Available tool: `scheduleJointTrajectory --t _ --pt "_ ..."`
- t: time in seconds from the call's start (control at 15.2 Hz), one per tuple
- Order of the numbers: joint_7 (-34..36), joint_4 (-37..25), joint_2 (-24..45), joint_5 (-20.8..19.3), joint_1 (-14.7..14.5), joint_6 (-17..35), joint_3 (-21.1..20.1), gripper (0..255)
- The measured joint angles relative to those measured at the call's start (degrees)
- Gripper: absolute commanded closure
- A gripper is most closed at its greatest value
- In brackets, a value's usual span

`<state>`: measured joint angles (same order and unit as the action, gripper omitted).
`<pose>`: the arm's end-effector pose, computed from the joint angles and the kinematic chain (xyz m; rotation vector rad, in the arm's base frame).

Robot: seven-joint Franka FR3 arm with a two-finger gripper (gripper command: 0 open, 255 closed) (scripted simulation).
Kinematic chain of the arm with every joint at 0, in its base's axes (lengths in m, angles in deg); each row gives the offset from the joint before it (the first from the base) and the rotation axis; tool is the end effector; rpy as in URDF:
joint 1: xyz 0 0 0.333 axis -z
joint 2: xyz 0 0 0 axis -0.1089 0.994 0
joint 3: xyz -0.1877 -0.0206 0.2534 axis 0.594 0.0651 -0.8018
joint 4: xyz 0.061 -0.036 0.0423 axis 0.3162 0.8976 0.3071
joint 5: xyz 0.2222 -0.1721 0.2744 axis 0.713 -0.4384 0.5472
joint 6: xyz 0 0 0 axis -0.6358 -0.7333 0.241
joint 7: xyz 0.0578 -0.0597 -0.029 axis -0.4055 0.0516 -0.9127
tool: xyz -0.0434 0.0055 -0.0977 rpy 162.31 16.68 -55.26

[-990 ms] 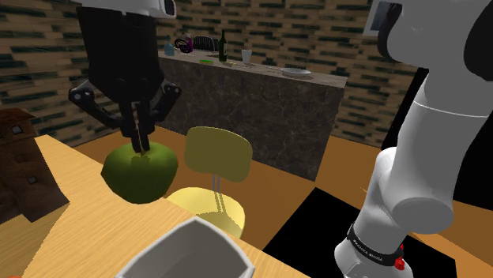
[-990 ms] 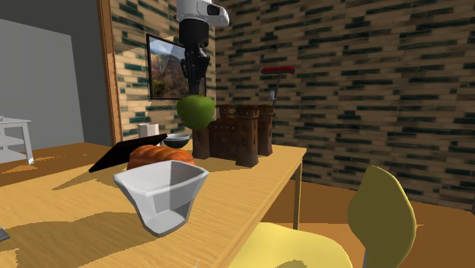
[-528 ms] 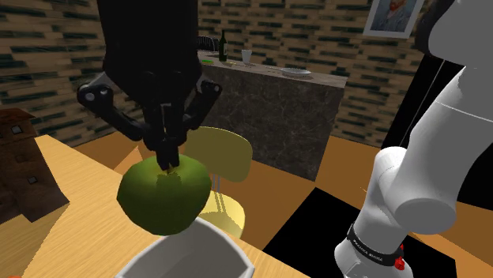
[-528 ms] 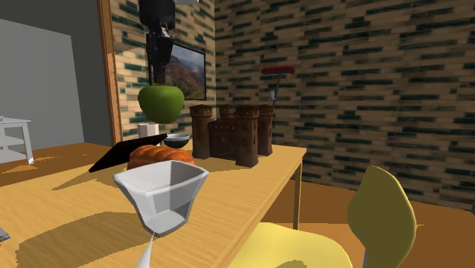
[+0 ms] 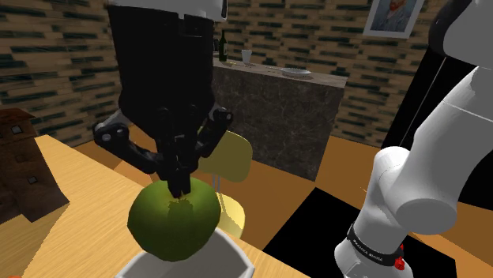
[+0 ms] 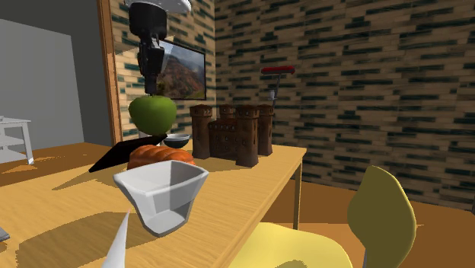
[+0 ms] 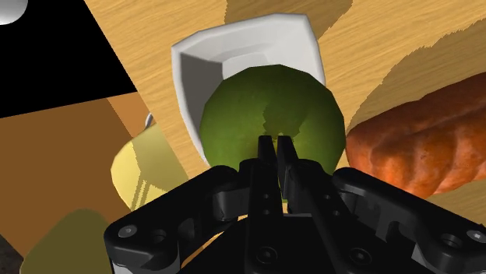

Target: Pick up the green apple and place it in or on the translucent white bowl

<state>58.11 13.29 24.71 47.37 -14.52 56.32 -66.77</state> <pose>0.2378 0.4465 0.6260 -3.0911 0.3122 0.0364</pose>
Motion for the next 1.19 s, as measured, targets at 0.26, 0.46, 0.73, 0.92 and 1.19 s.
scheduleJointTrajectory --t 0.26,0.46,0.73,0.92,1.19 --pt "-0.5 3.5 -0.8 0.5 -0.1 2.9 0.0 255" --pt "-0.8 6.4 -1.2 0.7 -0.3 5.4 0.0 255" --pt "-1.2 9.9 -1.5 1.1 -0.4 8.6 -0.2 255" --pt "-1.4 12.2 -1.8 1.3 -0.5 10.6 -0.2 255" --pt "-1.5 15.0 -1.6 1.4 -0.6 13.6 -0.6 255"
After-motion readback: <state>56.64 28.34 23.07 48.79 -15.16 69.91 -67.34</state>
